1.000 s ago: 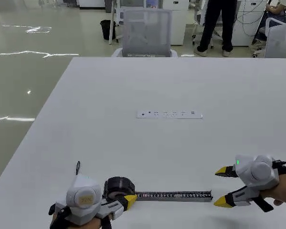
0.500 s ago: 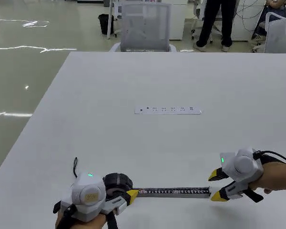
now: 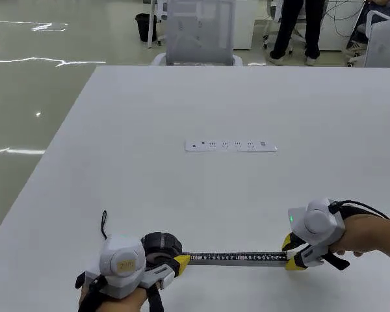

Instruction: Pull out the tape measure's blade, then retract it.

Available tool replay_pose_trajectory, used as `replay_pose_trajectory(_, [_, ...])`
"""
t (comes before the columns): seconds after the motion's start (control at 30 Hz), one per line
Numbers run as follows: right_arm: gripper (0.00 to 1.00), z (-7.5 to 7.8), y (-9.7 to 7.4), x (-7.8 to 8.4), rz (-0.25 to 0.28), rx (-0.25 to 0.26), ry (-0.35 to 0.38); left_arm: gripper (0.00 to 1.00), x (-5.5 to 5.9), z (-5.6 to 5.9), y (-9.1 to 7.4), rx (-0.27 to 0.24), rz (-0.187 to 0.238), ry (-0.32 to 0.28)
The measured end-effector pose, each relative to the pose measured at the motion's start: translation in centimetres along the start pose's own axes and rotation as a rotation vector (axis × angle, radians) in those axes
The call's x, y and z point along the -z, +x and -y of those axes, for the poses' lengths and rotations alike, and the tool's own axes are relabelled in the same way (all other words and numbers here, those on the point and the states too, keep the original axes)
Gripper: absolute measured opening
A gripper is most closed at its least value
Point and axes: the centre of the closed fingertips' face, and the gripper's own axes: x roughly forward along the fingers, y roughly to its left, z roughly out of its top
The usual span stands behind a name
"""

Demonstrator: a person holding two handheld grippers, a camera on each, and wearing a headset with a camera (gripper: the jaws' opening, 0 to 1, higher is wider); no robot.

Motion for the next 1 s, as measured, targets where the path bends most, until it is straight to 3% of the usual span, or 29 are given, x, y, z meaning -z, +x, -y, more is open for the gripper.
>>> replay_pose_trajectory(0.43, [0.16, 0.01, 0.43, 0.27, -0.048, -0.019, -0.009, 0.98, 0.27, -0.01, 0.09, -0.002, -0.004, -0.015])
replay_pose_trajectory(0.87, [0.15, 0.17, 0.42, 0.29, -0.064, -0.028, 0.075, 0.94, 0.52, 0.34, 0.18, -0.005, -0.013, -0.032])
replay_pose_trajectory(1.0, [0.15, 0.15, 0.4, 0.28, -0.076, -0.023, 0.072, 0.92, 0.81, 0.76, 0.61, -0.011, -0.024, -0.062])
